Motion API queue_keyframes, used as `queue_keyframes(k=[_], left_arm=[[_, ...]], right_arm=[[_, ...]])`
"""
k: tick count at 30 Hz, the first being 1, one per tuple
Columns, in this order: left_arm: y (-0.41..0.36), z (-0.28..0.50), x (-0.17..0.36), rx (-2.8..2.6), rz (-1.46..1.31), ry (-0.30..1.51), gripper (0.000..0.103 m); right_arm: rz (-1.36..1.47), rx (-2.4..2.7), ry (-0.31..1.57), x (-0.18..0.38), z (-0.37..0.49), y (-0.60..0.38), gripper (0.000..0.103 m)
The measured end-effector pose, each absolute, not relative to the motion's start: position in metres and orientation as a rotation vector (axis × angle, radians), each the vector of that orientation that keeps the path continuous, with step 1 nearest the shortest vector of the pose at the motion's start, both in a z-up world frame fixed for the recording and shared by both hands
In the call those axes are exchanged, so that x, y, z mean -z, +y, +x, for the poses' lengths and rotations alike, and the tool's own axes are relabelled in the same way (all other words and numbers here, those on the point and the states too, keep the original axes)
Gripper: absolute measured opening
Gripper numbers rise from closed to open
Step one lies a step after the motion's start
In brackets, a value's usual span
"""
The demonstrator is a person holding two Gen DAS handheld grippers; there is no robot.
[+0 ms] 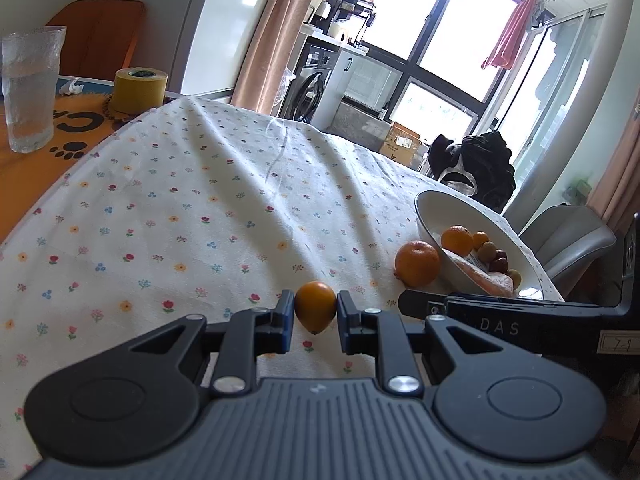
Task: Organize fruits
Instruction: 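Grasp the large orange with the right tool while the left tool holds the tangerine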
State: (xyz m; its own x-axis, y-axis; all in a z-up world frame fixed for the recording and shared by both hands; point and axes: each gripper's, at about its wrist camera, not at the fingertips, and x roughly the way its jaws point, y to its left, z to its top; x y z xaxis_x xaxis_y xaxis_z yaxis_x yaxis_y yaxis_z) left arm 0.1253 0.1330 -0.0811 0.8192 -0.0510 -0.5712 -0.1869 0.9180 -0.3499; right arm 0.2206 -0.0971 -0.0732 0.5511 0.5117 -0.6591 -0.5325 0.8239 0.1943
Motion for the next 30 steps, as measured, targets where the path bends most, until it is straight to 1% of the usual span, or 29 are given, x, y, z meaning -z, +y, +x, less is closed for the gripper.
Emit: queue_keyframes(k=[6, 7, 15, 17, 19, 21, 23, 24, 25, 26, 30], left_arm=[[0.142, 0.120, 0.085, -0.082, -0.429, 0.603, 0.021], [0.143, 0.120, 0.085, -0.080, -0.434, 0.602, 0.021], [0.148, 0.119, 0.090, -0.065, -0.457, 0.600, 0.021], [0.148, 0.119, 0.091, -0.063, -0.461, 0.599, 0.021], [0.149, 0.119, 0.091, -0.064, -0.463, 0.599, 0.020], [0.150, 0.118, 0.092, -0.066, -0.467, 0.600, 0.021], [0.150, 0.118, 0.093, -0.068, -0.467, 0.601, 0.021], [0.150, 0.119, 0.093, -0.069, -0.466, 0.603, 0.021], [0.150, 0.119, 0.094, -0.071, -0.466, 0.604, 0.020], [0.150, 0.119, 0.094, -0.072, -0.466, 0.605, 0.020], [0.148, 0.120, 0.094, -0.072, -0.464, 0.607, 0.020]], right_arm=[[0.001, -0.545, 0.773, 0.078, 0.226, -0.093, 0.061], [0.006, -0.533, 0.775, 0.078, 0.227, -0.093, 0.059], [-0.027, -0.494, 0.748, 0.078, 0.226, -0.080, 0.058], [-0.040, -0.486, 0.740, 0.078, 0.226, -0.077, 0.053], [-0.041, -0.473, 0.752, 0.080, 0.229, -0.075, 0.034], [-0.048, -0.470, 0.742, 0.081, 0.229, -0.076, 0.026], [-0.050, -0.478, 0.738, 0.081, 0.229, -0.078, 0.022], [-0.049, -0.483, 0.737, 0.082, 0.229, -0.079, 0.016], [-0.043, -0.495, 0.740, 0.082, 0.229, -0.081, 0.004], [-0.042, -0.505, 0.747, 0.082, 0.229, -0.082, 0.000], [-0.038, -0.548, 0.752, 0.081, 0.224, -0.086, 0.000]])
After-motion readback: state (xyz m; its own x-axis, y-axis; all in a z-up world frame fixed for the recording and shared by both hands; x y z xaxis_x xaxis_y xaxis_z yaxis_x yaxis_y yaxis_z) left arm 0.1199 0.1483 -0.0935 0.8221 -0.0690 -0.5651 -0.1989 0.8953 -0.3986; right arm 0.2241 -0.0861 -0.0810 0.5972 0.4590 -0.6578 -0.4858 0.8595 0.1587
